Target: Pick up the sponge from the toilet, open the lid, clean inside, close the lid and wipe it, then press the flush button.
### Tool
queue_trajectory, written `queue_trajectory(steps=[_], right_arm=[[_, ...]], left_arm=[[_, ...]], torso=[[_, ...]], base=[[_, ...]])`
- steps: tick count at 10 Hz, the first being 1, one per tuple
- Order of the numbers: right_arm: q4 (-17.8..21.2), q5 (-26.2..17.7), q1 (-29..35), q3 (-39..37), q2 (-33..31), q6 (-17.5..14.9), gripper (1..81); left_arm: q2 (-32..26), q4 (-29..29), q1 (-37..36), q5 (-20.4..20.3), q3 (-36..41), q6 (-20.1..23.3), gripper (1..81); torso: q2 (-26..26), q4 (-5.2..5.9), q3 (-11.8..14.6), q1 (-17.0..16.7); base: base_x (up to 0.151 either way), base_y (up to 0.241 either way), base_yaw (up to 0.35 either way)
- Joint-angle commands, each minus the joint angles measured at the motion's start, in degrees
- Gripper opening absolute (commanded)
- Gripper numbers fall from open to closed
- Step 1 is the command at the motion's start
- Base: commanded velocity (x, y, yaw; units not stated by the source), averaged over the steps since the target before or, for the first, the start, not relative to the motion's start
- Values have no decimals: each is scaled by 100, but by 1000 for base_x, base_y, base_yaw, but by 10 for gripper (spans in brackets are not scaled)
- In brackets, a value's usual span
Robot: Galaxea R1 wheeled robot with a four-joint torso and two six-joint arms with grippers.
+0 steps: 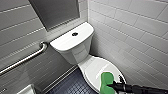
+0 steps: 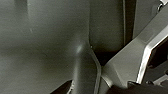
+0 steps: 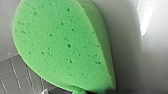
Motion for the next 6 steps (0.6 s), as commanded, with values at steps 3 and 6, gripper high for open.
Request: queue_trajectory(steps=[3,6], right_arm=[[-10,446,-590,839,-1272,13,10],[-10,904,-1161,1121,-1994,-5,10]], left_arm=[[-112,104,46,454,135,44,811],[-182,112,12,454,135,44,811]], torso=[[0,0,0,0],[0,0,0,0]], base=[[0,0,0],[0,0,0]])
